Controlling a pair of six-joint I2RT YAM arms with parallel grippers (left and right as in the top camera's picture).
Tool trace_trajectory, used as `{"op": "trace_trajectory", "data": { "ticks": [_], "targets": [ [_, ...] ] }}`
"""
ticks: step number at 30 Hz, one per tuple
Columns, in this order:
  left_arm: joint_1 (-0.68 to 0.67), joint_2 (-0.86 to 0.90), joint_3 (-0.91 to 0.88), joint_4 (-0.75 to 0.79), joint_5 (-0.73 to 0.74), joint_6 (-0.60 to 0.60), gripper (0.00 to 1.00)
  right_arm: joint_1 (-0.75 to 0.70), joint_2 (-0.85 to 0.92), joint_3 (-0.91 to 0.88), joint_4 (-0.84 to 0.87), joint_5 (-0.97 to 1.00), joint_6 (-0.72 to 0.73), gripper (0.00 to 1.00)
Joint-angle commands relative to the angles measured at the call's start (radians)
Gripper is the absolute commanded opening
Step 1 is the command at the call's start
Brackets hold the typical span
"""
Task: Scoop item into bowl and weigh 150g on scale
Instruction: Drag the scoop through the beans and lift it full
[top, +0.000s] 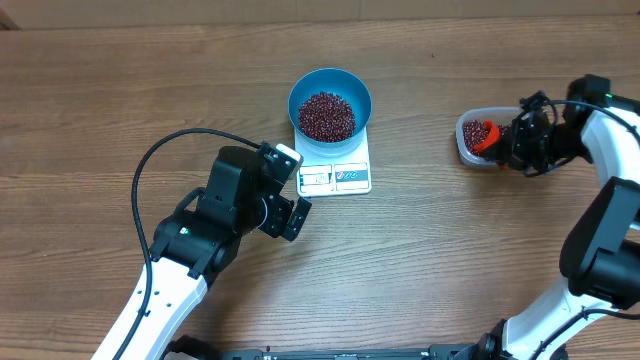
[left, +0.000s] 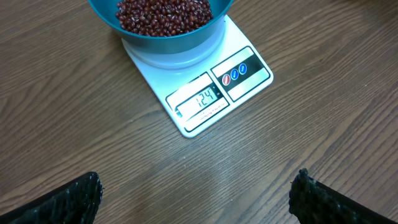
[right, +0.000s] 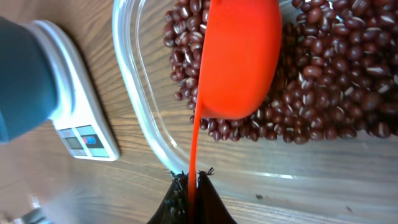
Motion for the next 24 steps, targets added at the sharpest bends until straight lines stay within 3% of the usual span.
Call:
{"op": "trace_trajectory", "data": {
  "ticks": [1, 13, 24],
  "targets": [
    [0.004, 0.005, -0.005, 0.000, -0.007, -0.006, 1.00, -0.015, -0.002, -0.004, -0.009, -0.086, -0.028, 0.04],
    [0.004, 0.005, -0.005, 0.000, -0.007, -0.006, 0.99, -0.112, -0.002, -0.004, -0.037, -0.158, -0.030, 0.04],
    [0.004, 0.005, -0.005, 0.000, -0.007, -0.006, 1.00, -0.209, -0.002, -0.004, -0.103, -0.372, -0.194, 0.04]
  ]
}}
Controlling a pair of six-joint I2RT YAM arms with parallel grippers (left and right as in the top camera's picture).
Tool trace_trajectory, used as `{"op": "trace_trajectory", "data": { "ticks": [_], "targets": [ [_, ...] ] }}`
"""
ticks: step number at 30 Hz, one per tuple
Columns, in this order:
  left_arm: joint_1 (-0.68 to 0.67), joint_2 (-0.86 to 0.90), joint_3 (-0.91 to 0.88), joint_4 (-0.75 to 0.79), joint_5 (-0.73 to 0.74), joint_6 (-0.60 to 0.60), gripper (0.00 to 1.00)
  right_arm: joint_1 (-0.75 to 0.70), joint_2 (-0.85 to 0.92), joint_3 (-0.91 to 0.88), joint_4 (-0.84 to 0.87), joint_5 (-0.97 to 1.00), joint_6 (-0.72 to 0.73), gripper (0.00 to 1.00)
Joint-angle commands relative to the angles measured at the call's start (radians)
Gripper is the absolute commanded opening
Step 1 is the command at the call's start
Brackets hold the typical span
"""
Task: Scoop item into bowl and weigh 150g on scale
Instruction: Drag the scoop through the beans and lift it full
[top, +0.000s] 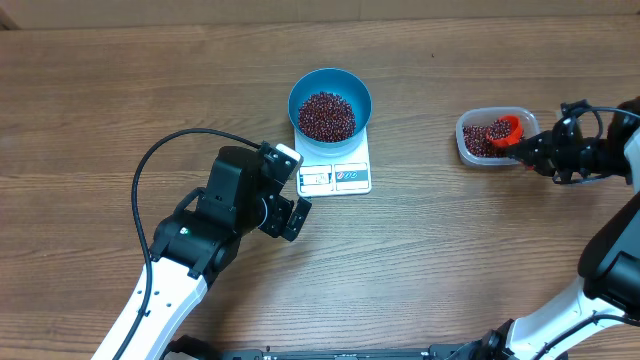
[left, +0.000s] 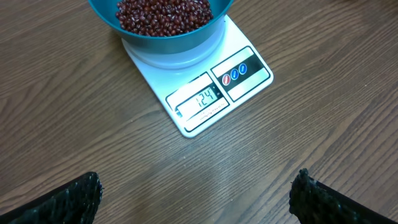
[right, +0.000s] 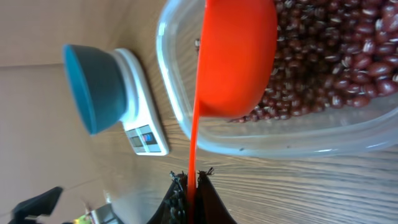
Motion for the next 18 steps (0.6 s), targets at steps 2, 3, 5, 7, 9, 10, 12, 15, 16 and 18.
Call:
{"op": "trace_trajectory", "data": {
  "ticks": [2, 3, 5, 7, 9, 10, 12, 15, 16, 18],
  "targets": [
    [0.004, 0.005, -0.005, 0.000, -0.007, -0.006, 1.00, -0.031, -0.002, -0.004, -0.029, -0.132, -0.116, 0.04],
    [0.004, 0.005, -0.005, 0.001, -0.007, -0.006, 0.99, -0.034, -0.002, -0.004, -0.039, -0.139, -0.130, 0.04],
    [0.004, 0.005, -0.005, 0.001, -0.007, -0.006, 0.99, -0.039, -0.002, -0.004, -0.055, -0.154, -0.154, 0.04],
    [0.004, 0.005, -0.005, 0.001, -0.007, -0.006, 1.00, -0.041, -0.002, -0.004, -0.071, -0.184, -0.186, 0.04],
    [0.004, 0.005, -0.005, 0.001, -0.007, -0.006, 1.00, -0.041, -0.003, -0.004, -0.091, -0.222, -0.219, 0.04],
    [0.004, 0.005, -0.005, 0.001, -0.007, -0.006, 1.00, -0.041, -0.002, -0.004, -0.100, -0.239, -0.234, 0.04],
    [0.004, 0.005, -0.005, 0.001, -0.007, -0.006, 1.00, -0.041, -0.003, -0.004, -0.116, -0.263, -0.259, 0.04],
    [0.004, 0.005, -0.005, 0.000, -0.007, -0.006, 1.00, -0.041, -0.003, -0.004, -0.119, -0.277, -0.259, 0.04],
    [0.004, 0.005, -0.005, 0.000, -0.007, -0.006, 1.00, -0.041, -0.003, -0.004, -0.121, -0.288, -0.263, 0.04],
    [0.004, 0.005, -0.005, 0.000, -0.007, -0.006, 1.00, -0.040, -0.003, -0.004, -0.155, -0.350, -0.334, 0.04]
  ]
}}
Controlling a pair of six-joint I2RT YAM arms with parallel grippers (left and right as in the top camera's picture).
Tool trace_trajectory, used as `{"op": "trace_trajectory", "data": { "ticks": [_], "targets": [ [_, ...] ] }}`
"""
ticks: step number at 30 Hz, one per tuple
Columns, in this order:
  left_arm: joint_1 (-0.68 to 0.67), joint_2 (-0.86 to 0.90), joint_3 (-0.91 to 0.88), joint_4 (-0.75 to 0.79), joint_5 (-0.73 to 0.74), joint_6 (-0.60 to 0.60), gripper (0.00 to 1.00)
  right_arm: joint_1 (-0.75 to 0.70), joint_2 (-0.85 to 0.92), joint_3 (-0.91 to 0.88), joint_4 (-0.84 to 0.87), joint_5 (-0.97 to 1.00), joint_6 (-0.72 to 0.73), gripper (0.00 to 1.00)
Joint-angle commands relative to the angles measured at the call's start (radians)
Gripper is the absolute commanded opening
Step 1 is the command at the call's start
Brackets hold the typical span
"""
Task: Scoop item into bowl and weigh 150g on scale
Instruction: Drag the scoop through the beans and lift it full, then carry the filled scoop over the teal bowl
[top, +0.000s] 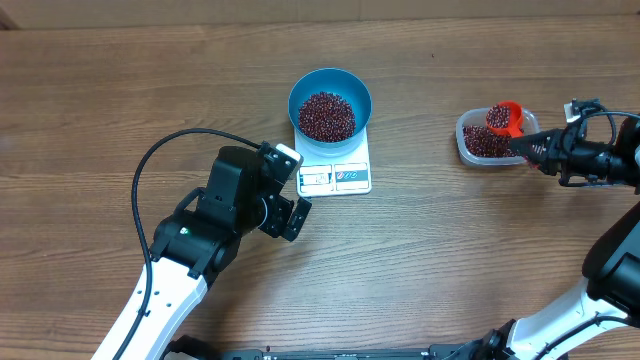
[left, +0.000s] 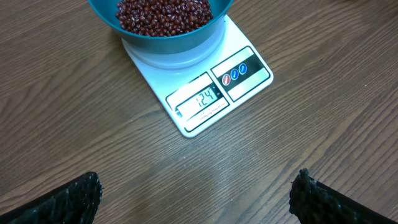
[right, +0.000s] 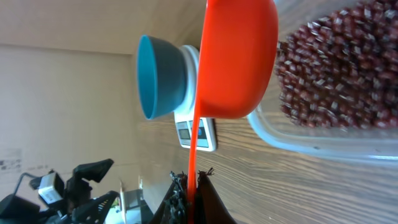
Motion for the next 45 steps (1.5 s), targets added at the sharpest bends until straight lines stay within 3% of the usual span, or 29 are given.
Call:
{"op": "trace_trajectory", "data": {
  "ticks": [1, 7, 26, 30, 37, 45],
  "targets": [
    [0.004, 0.005, -0.005, 0.000, -0.007, -0.006, 1.00, 0.000, -0.003, -0.004, -0.046, -0.139, -0.134, 0.04],
    [0.004, 0.005, -0.005, 0.000, -0.007, -0.006, 1.00, 0.038, -0.003, -0.004, -0.161, -0.200, -0.286, 0.04],
    [0.004, 0.005, -0.005, 0.000, -0.007, -0.006, 1.00, 0.284, -0.003, -0.003, -0.134, -0.304, -0.283, 0.04],
    [0.004, 0.005, -0.005, 0.000, -0.007, -0.006, 1.00, 0.334, -0.003, -0.003, -0.043, -0.294, -0.181, 0.04],
    [0.004, 0.005, -0.005, 0.000, -0.007, -0.006, 1.00, 0.437, -0.003, 0.004, 0.207, -0.205, 0.129, 0.04],
    [0.004, 0.005, -0.005, 0.000, -0.007, -0.006, 1.00, 0.576, -0.003, 0.117, 0.322, -0.064, 0.330, 0.04]
  ]
}}
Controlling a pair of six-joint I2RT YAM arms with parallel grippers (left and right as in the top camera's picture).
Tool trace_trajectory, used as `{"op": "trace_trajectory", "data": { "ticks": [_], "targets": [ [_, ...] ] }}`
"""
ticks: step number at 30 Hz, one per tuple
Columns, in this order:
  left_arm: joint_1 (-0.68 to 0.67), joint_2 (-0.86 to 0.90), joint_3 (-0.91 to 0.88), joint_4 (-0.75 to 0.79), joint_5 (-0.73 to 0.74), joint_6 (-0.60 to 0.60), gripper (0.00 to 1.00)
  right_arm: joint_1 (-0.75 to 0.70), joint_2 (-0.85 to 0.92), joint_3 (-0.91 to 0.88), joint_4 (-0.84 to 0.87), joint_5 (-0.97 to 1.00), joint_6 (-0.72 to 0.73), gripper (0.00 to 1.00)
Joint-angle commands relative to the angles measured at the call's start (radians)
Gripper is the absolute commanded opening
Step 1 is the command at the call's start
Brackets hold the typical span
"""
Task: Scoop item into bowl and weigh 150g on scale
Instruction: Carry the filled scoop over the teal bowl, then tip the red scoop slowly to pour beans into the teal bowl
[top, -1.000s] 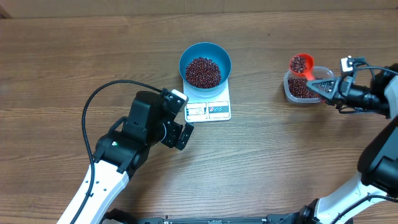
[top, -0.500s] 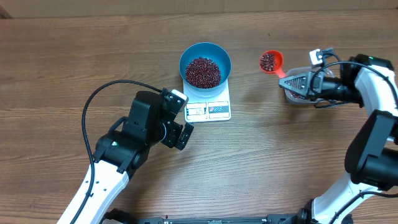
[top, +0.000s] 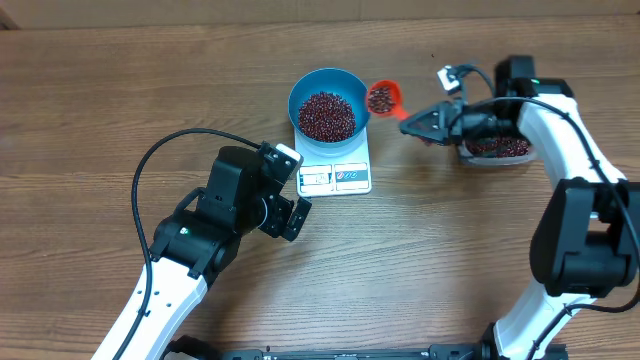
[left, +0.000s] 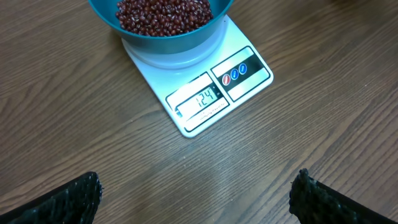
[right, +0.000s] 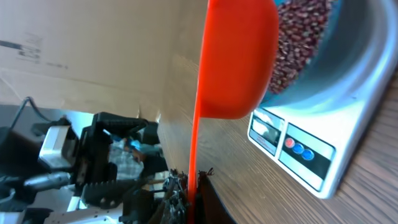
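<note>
A blue bowl of red beans stands on the white scale, whose display reads 124. My right gripper is shut on the handle of an orange scoop that holds beans and hangs just right of the bowl's rim. In the right wrist view the scoop shows from below beside the bowl. My left gripper hangs open over bare table just short of the scale, fingertips far apart.
A clear plastic tub of red beans sits to the right of the scale, partly under my right arm. The left arm's black cable loops over the table to the left.
My right gripper has carried the orange scoop from above the bean tub leftward to the right rim of the blue bowl. The left arm and the 124 reading are unchanged.
The scoop was first down among the beans in the tub. Then it sat at the tub's right side, then lifted above the tub with beans in it. Now it hangs beside the bowl. The scale has read 124 throughout and the left gripper has stayed open.
</note>
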Motion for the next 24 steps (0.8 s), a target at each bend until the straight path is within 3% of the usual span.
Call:
{"op": "trace_trajectory", "data": {
  "ticks": [1, 13, 24],
  "targets": [
    [0.004, 0.005, -0.005, 0.000, -0.007, -0.006, 0.99, 0.055, -0.003, 0.087, 0.029, 0.077, 0.137, 0.04],
    [0.004, 0.005, -0.005, 0.000, -0.007, -0.006, 1.00, 0.238, -0.003, 0.180, 0.134, 0.320, 0.309, 0.04],
    [0.004, 0.005, -0.005, 0.000, -0.007, -0.006, 1.00, 0.319, -0.003, 0.180, 0.173, 0.507, 0.341, 0.04]
  ]
}}
